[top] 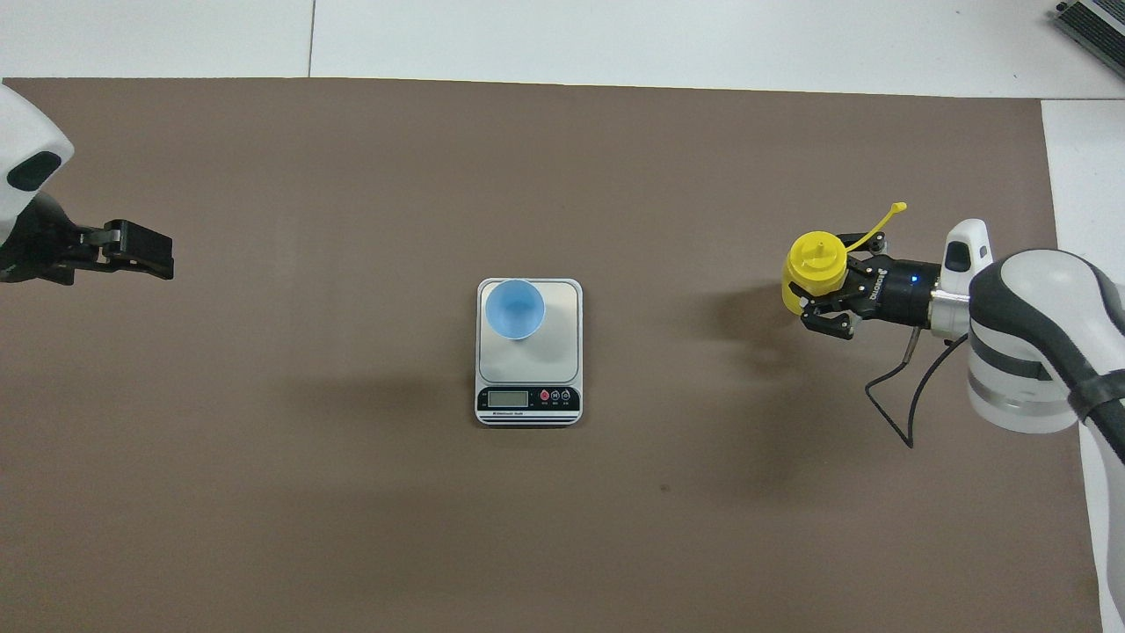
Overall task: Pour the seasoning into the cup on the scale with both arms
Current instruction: 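Lower the yellow bottle onto the table with the right gripper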
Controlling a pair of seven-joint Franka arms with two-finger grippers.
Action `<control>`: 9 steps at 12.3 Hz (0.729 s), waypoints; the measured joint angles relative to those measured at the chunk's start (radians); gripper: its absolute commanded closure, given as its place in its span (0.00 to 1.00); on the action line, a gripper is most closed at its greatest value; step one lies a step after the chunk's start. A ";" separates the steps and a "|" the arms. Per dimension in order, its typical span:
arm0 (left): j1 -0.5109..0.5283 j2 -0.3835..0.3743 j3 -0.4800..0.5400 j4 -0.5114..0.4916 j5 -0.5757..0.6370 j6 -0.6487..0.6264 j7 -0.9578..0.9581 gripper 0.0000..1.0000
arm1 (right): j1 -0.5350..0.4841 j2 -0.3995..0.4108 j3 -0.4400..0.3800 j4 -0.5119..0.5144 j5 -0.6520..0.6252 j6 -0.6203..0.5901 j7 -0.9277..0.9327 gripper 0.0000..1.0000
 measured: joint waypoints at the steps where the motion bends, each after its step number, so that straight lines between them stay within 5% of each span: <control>1: 0.000 0.000 0.000 0.000 0.000 0.000 0.000 0.00 | -0.018 0.011 0.000 0.000 0.029 -0.020 -0.021 0.81; 6: 0.000 0.000 0.000 0.000 0.000 0.000 0.000 0.00 | -0.086 0.052 0.000 -0.001 0.058 -0.084 -0.106 0.60; 8: 0.000 0.000 0.000 0.000 0.000 0.000 0.000 0.00 | -0.091 0.054 0.000 -0.001 0.063 -0.090 -0.120 0.11; 9: 0.000 0.000 0.000 0.000 0.000 0.000 0.000 0.00 | -0.091 0.054 0.000 -0.001 0.064 -0.090 -0.120 0.00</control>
